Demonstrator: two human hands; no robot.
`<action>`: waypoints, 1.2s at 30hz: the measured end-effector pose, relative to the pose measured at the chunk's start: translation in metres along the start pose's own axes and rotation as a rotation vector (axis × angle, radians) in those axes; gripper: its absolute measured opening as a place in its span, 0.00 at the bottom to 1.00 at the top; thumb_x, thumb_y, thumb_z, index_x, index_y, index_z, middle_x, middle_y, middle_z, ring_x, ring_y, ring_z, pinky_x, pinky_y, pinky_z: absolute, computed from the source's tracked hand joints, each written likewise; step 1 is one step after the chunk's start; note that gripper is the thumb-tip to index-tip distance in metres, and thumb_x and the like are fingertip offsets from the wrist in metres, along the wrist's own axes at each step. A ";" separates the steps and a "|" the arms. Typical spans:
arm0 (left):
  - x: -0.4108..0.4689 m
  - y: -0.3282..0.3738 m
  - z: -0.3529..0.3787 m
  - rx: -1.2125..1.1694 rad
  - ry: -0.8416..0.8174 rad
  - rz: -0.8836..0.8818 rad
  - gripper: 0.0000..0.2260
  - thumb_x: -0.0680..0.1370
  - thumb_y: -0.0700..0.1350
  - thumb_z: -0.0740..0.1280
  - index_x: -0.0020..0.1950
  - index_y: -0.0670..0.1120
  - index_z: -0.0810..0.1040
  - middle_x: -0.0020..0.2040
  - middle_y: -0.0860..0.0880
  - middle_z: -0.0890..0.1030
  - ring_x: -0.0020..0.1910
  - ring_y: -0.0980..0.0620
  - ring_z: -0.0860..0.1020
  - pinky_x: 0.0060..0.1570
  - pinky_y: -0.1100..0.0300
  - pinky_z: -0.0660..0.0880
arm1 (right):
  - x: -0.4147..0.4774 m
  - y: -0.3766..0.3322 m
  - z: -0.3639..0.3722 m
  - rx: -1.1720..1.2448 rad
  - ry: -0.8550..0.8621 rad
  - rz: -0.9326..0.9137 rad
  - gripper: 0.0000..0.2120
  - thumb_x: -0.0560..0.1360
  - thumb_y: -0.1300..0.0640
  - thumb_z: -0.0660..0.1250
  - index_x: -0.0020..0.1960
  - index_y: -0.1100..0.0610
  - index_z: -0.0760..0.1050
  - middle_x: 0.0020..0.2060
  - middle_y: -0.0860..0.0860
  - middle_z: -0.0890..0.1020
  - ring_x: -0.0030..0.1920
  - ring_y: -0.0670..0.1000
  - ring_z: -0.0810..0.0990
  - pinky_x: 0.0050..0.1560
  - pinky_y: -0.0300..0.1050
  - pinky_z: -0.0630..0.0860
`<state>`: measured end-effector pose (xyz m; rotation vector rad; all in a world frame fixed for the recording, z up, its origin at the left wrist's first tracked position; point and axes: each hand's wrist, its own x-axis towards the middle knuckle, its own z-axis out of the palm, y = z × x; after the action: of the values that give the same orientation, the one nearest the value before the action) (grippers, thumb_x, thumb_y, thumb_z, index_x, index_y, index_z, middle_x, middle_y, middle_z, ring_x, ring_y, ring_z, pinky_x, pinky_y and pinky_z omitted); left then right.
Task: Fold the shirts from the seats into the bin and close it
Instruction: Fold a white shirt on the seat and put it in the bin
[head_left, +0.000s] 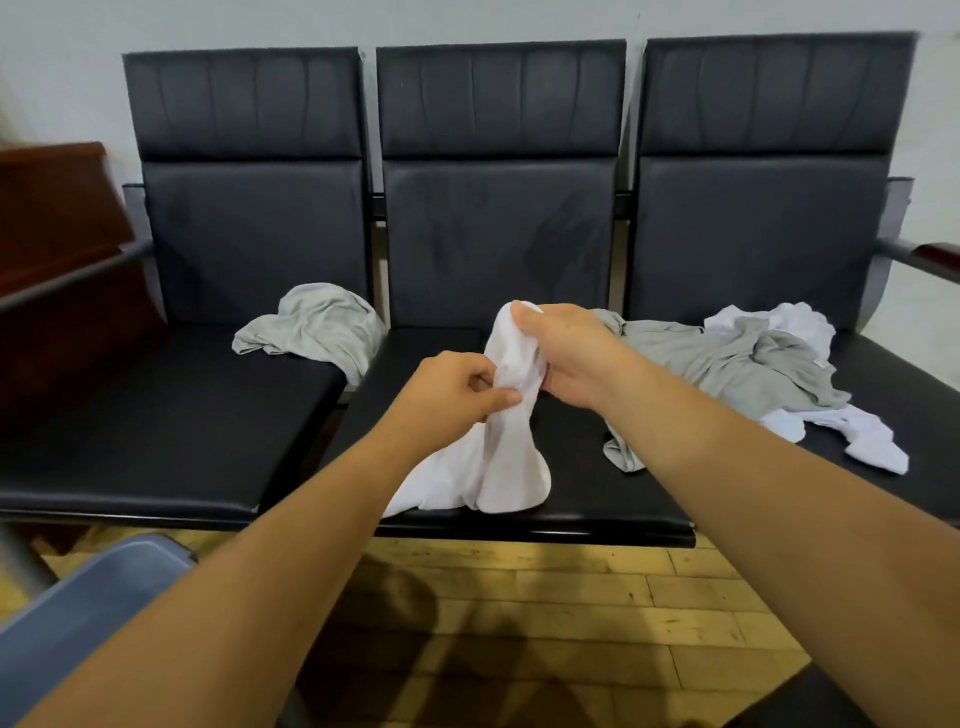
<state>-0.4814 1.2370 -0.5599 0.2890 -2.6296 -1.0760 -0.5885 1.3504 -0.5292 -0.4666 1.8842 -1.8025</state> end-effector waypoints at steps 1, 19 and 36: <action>0.001 -0.001 -0.003 -0.002 0.003 -0.004 0.08 0.77 0.50 0.72 0.44 0.46 0.83 0.41 0.49 0.85 0.43 0.52 0.84 0.44 0.55 0.81 | 0.000 0.000 -0.001 -0.026 0.008 -0.010 0.10 0.83 0.52 0.61 0.55 0.56 0.77 0.55 0.57 0.82 0.55 0.57 0.82 0.59 0.57 0.79; 0.003 -0.014 0.001 -0.111 -0.019 -0.031 0.09 0.79 0.46 0.70 0.51 0.41 0.84 0.42 0.45 0.86 0.42 0.53 0.85 0.50 0.51 0.83 | 0.010 0.009 -0.005 0.010 -0.207 0.047 0.19 0.76 0.58 0.73 0.64 0.63 0.76 0.57 0.62 0.82 0.55 0.62 0.84 0.56 0.61 0.81; 0.014 -0.029 -0.035 -0.619 0.231 -0.361 0.20 0.76 0.57 0.67 0.55 0.40 0.79 0.49 0.49 0.82 0.47 0.50 0.80 0.53 0.53 0.77 | 0.006 -0.005 -0.039 -0.868 -0.211 -0.174 0.12 0.74 0.53 0.74 0.43 0.63 0.80 0.35 0.54 0.75 0.37 0.50 0.74 0.39 0.44 0.71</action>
<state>-0.4808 1.1899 -0.5535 0.7073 -1.9602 -1.7783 -0.6156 1.3791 -0.5249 -1.0875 2.4454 -0.8750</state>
